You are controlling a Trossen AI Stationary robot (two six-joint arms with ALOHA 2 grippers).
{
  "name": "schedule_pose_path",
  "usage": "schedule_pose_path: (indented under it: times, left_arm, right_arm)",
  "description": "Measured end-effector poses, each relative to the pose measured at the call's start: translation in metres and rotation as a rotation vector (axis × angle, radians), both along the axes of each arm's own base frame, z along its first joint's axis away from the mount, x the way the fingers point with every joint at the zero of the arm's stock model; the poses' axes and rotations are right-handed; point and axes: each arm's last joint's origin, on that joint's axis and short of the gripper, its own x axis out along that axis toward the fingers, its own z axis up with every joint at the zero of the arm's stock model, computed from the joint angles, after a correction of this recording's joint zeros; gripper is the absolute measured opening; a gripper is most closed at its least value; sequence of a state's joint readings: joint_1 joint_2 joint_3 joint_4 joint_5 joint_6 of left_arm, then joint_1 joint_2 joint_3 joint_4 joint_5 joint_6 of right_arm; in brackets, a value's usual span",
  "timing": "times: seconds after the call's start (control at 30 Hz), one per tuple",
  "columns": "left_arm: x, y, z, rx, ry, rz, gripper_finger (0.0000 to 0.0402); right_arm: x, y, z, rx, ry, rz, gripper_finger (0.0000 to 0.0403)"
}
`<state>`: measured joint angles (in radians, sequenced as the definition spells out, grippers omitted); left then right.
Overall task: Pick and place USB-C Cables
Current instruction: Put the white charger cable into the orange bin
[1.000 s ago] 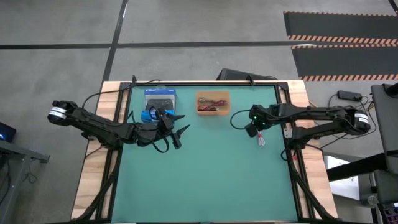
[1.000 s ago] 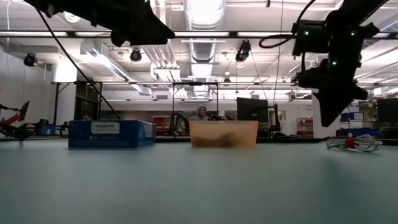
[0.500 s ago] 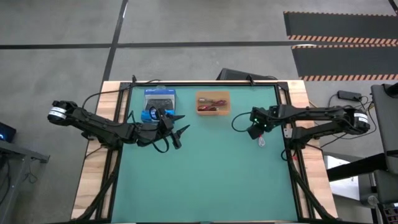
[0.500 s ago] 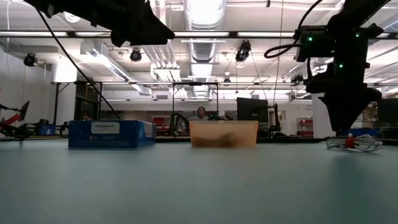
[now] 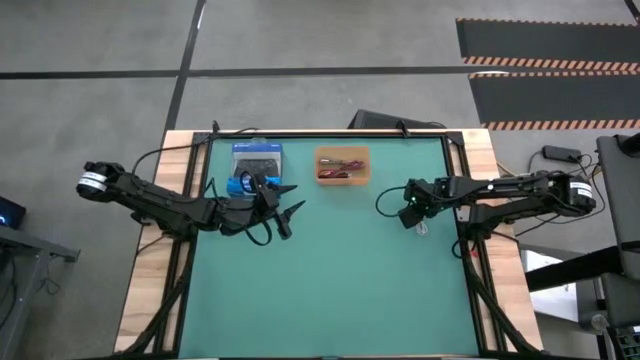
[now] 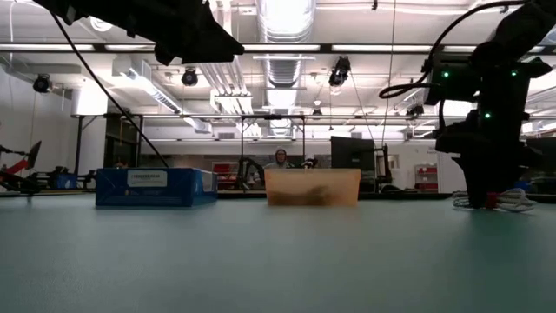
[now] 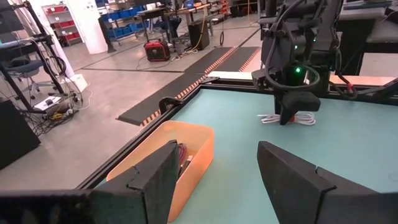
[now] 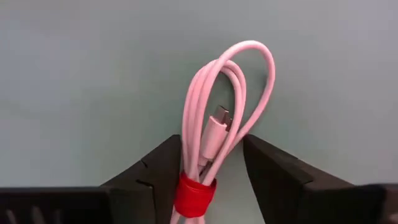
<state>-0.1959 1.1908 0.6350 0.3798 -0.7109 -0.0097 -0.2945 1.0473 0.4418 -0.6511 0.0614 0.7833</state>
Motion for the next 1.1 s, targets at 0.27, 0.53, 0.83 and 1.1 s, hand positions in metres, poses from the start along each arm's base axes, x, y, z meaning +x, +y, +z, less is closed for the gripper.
schedule_pose_path:
  times: [0.27,0.53,0.83,1.1]
  left_arm:
    - [0.0,0.0,0.0,-0.008,-0.006,0.001,0.0203]
    - [0.0,0.0,0.0,-0.008,-0.006,0.0,0.0203]
    - [0.0,0.0,0.0,-0.004,-0.004,0.0,0.0203]
    - [0.0,0.0,0.0,-0.005,-0.004,0.0,0.0203]
  right_arm:
    - [0.004,-0.001,0.002,-0.017,-0.022,0.045,0.0066]
    - [0.017,-0.005,0.018,-0.058,-0.113,0.086,0.0026]
    - [0.041,-0.001,0.031,-0.192,-0.326,0.172,0.0032]
    - [0.055,0.019,0.034,-0.333,-0.48,0.244,0.0032]
